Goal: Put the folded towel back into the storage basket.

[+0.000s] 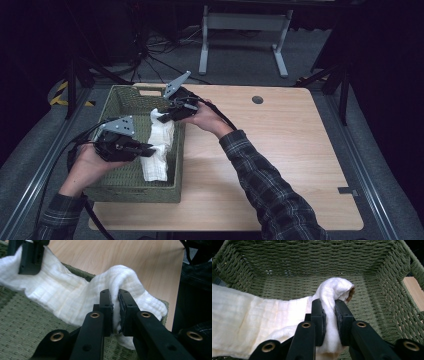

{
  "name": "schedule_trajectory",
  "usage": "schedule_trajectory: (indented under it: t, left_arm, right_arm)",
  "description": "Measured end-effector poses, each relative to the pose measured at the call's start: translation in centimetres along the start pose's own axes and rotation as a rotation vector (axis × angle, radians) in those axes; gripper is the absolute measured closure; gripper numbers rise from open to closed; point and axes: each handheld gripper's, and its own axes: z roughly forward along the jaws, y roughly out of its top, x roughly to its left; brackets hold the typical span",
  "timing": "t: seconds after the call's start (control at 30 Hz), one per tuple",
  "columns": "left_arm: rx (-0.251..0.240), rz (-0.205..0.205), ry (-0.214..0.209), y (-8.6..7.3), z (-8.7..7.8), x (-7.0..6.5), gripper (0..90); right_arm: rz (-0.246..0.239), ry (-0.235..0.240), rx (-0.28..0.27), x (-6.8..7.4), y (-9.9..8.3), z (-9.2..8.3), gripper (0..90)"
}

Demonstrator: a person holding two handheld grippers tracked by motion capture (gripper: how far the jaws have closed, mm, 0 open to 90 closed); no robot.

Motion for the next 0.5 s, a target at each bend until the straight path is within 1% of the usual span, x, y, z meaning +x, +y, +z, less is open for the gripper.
schedule_trajectory:
  t: [0.03,0.1,0.13,0.2,0.27,0.37,0.4,0.5]
  left_arm:
    - [-0.007,-0.001,0.006,0.0,0.1,0.0,79.4]
    - [-0.025,-0.018,0.025,-0.1,0.1,0.1,65.6]
    - [-0.025,-0.018,0.025,-0.1,0.1,0.1,60.4]
    - [-0.048,-0.031,0.045,0.0,0.1,0.3,54.3]
    - [-0.06,-0.03,0.05,0.0,0.2,0.4,50.4]
    - [-0.07,-0.034,0.055,0.1,0.4,0.3,47.4]
    - [-0.073,-0.032,0.051,0.1,0.6,0.4,47.3]
    - [-0.072,-0.034,0.049,0.2,0.8,0.4,46.5]
  right_arm:
    - [0.002,0.0,-0.001,0.0,-0.1,0.1,80.2]
    - [0.008,-0.005,0.006,-0.1,-0.4,0.3,80.2]
    - [0.007,-0.005,0.005,-0.3,-0.5,0.5,80.2]
    - [0.011,-0.006,0.004,-0.5,-0.6,0.6,80.2]
    - [0.003,-0.012,0.009,-0.6,-0.6,0.9,80.1]
    - [-0.003,-0.018,0.008,-0.9,-0.6,1.1,80.1]
    - [-0.007,-0.019,0.008,-1.3,-0.5,1.4,80.0]
    - [-0.011,-0.027,0.009,-1.6,-0.5,1.5,79.9]
